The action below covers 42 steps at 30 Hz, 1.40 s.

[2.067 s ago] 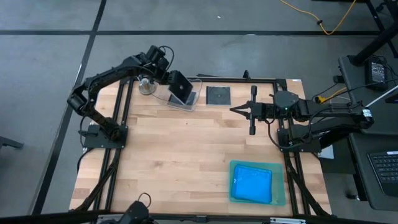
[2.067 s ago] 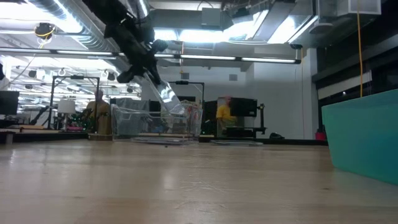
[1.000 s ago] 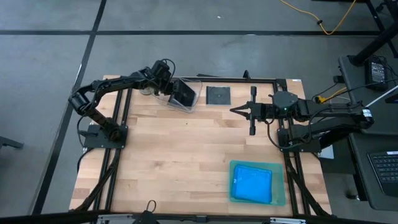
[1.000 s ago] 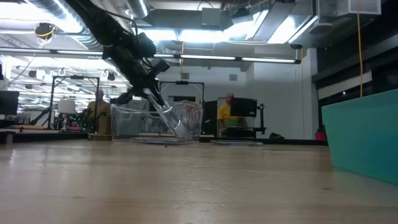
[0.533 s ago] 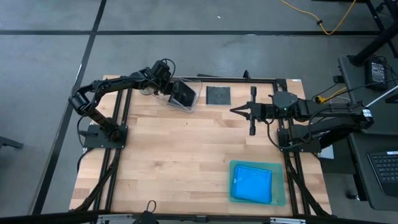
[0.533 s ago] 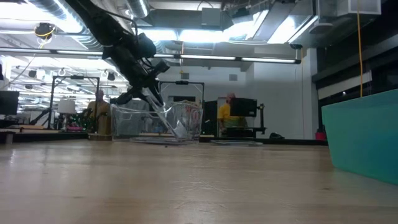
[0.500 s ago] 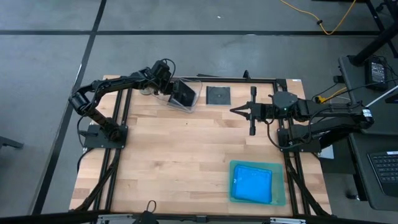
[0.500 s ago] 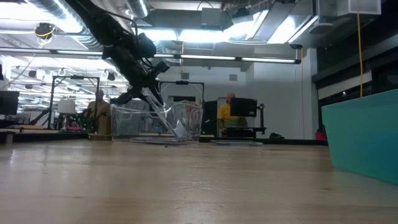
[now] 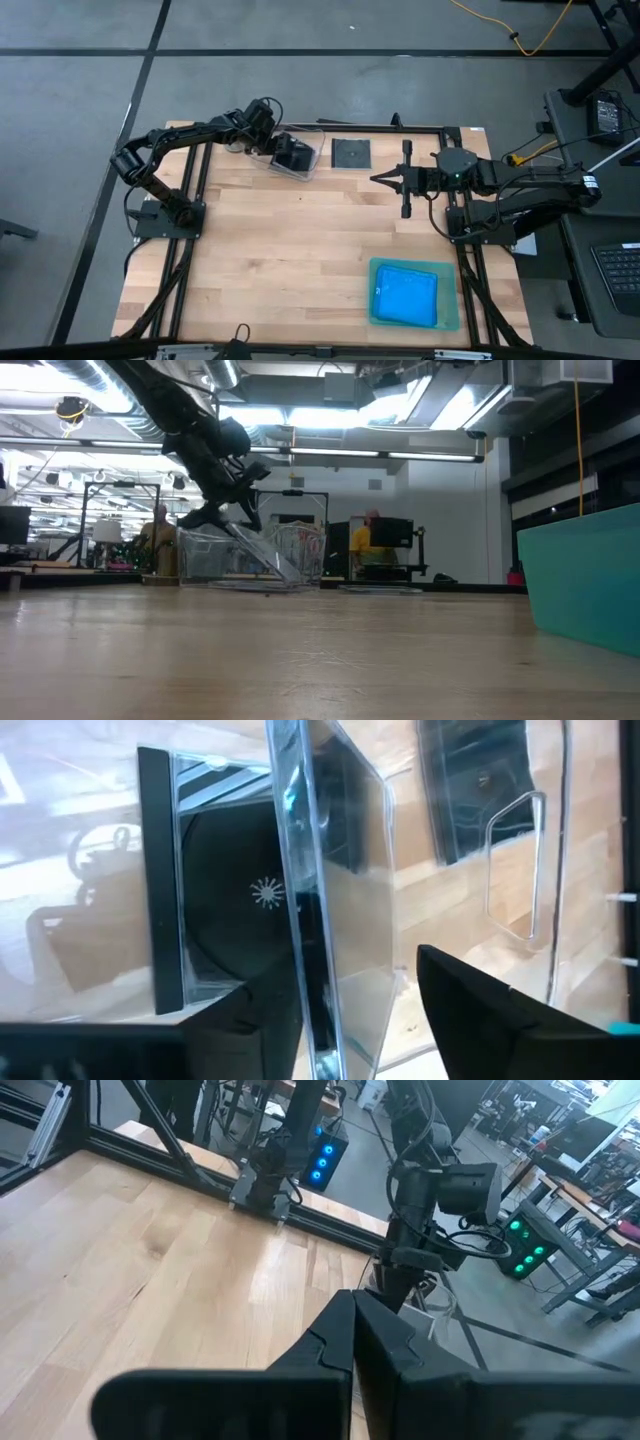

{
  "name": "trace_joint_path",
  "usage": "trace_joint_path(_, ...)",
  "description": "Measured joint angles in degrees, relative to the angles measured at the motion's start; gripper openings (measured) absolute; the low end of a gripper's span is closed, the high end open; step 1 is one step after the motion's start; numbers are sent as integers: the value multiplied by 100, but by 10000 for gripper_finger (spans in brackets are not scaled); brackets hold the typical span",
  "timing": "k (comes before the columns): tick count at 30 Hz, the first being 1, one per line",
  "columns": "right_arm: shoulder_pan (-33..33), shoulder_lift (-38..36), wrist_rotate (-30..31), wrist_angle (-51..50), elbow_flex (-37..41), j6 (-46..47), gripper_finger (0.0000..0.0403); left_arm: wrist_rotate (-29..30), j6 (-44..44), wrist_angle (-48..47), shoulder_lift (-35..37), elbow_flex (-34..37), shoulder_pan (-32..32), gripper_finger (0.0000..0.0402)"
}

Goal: Pick & place jewel cases by type
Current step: Put the bottom black cd case into the transparent bin, then put the black cd case into the transparent bin

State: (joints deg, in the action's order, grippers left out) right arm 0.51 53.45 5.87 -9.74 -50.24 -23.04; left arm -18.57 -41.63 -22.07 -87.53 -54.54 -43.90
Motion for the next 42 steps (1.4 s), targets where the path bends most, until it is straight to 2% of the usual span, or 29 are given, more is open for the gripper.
trace_joint_path(5,0,0,0,-6,0,-3,7,6,35,-45,0,-1,0,194)
trace_joint_path(11,0,0,-2,-6,0,-7,7,28,106,-165,0,-36,-2,196)
trace_joint_path(20,0,0,-4,-4,0,-11,7,897,1069,-1596,0,-986,-7,196)
trace_joint_path(28,12,0,-1,-214,-2,19,7,1575,1442,-2658,47,-1610,-7,196)
trace_joint_path(36,572,314,-2,-788,-2,516,7,1646,1445,-2682,553,-2126,229,196)
trace_joint_path(40,1001,737,-27,-840,-2,679,7,1650,1200,-2600,969,-2293,545,196)
trace_joint_path(42,1265,1043,-224,-749,-2,664,7,1687,1000,-2457,1206,-2306,766,196)
